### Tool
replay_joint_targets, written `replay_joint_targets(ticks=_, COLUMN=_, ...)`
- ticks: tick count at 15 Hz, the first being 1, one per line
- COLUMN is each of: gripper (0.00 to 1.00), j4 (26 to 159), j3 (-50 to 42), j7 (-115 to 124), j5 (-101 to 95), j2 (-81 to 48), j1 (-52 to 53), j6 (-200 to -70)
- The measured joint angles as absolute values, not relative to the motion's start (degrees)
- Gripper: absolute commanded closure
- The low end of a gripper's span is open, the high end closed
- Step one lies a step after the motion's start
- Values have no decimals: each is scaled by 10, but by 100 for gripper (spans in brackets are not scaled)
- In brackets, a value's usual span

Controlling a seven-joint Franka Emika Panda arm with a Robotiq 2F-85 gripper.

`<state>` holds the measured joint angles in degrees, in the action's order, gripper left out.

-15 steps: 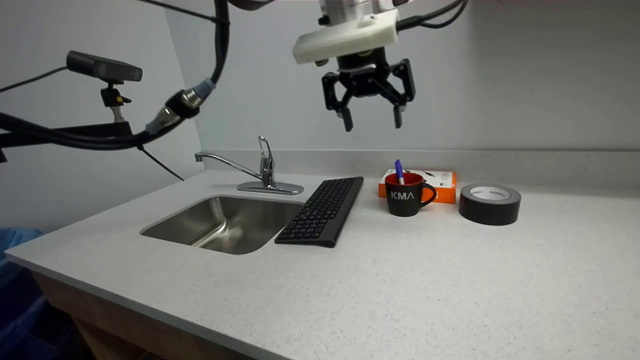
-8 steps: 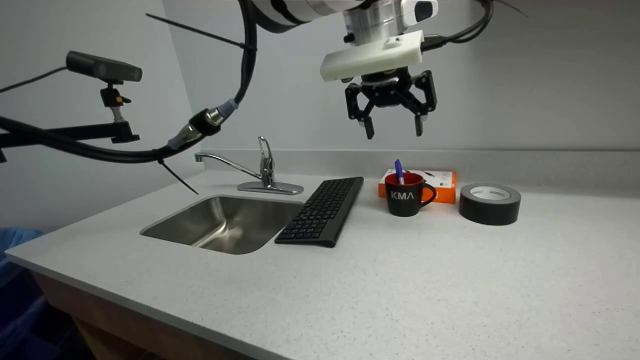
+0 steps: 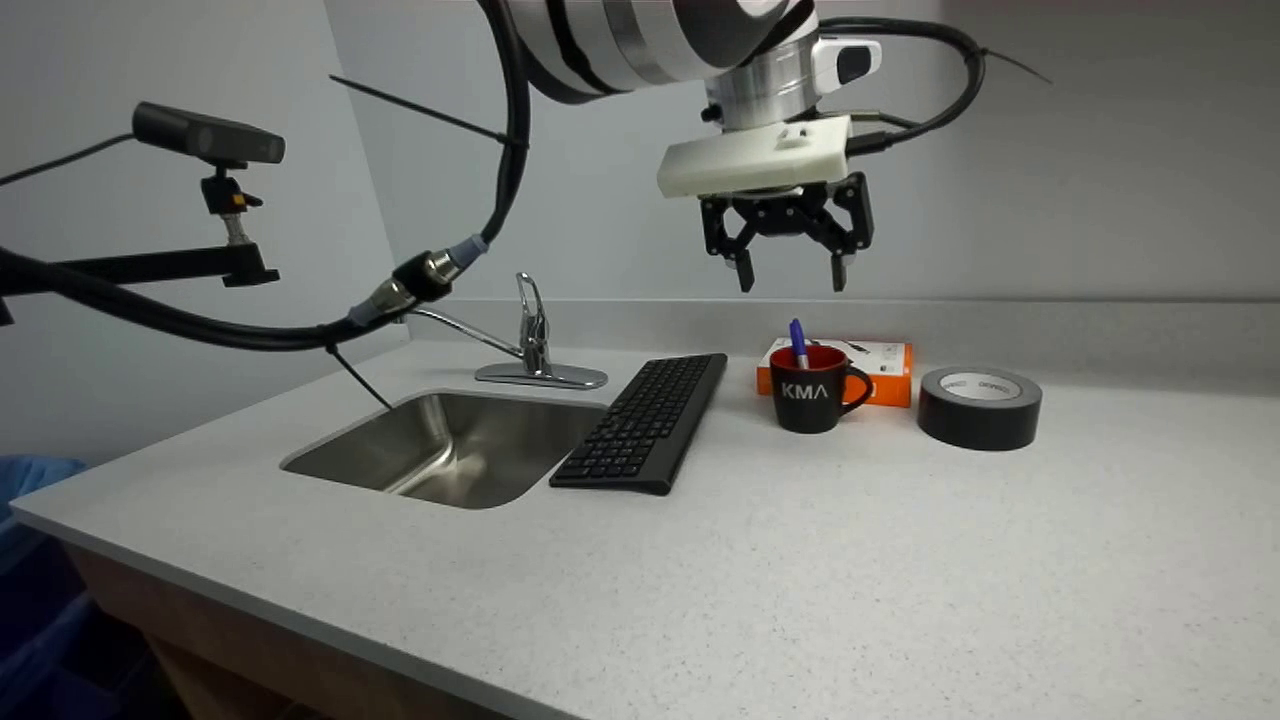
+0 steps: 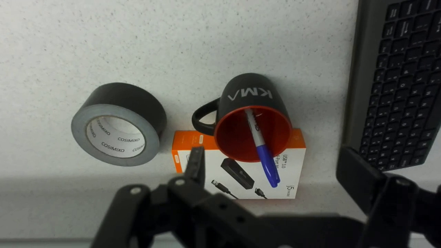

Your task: Remove the marker from the mug and put it on the counter

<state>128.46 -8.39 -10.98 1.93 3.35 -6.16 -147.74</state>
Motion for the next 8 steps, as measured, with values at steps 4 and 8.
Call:
replay_joint_targets(ticks=4, gripper=0, j4=1253, j3=-83, j7=-149, j5=72, j2=-38, j1=-62, j6=-1557)
replay_joint_targets(ticks=8, gripper=0, j4=1200, j3=-75, j7=-183, j5=143, j2=-98, j1=-63, j6=-1578)
